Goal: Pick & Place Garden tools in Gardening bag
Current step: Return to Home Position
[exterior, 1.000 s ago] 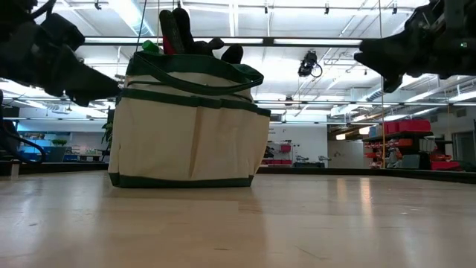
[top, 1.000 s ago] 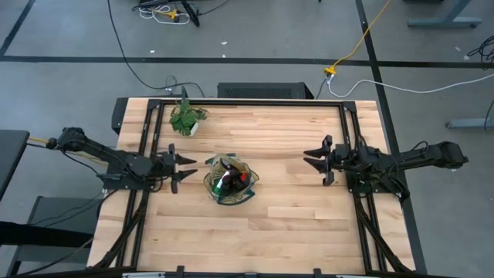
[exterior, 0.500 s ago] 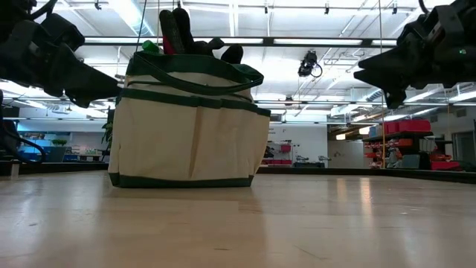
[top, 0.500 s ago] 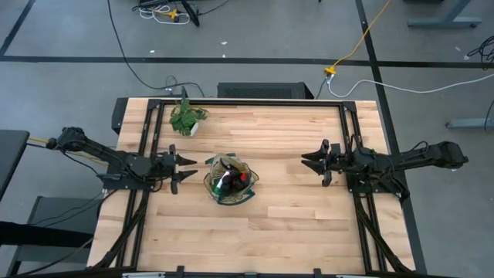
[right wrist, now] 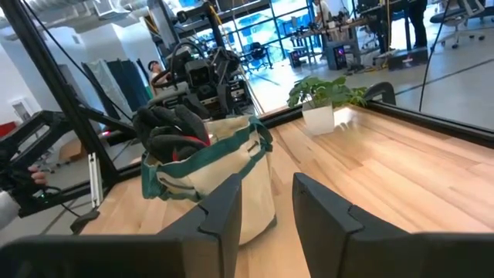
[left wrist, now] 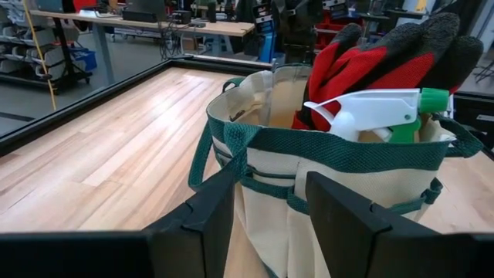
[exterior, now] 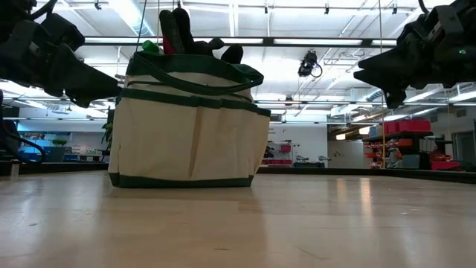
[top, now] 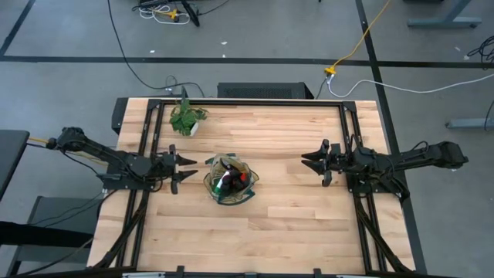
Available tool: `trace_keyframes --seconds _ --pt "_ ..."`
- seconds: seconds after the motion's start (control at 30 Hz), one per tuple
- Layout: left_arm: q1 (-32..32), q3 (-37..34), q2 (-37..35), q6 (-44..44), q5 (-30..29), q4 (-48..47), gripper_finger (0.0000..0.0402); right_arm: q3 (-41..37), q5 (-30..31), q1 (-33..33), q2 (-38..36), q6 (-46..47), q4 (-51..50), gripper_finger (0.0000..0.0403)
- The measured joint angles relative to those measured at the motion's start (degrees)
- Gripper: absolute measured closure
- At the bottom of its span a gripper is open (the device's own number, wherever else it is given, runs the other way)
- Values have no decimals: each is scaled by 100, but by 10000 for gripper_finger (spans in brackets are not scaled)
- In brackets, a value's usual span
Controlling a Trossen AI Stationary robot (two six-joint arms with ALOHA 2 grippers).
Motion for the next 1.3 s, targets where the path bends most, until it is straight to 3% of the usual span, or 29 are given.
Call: trace_keyframes --seconds 0.33,0.63,0.93,1.3 --pt "402 -2 0 -1 11 4 234 2 -13 -189 -234 2 -545 284" --pt "867 -2 0 0 4 7 234 4 -2 -393 -1278 -1 -1817 284" --pt "903 -4 0 0 -2 7 234 4 -2 -393 -1903 -1 -2113 284" --pt "903 -7 -1 -2 -2 7 234 4 -4 -391 -1912 -1 -2173 284"
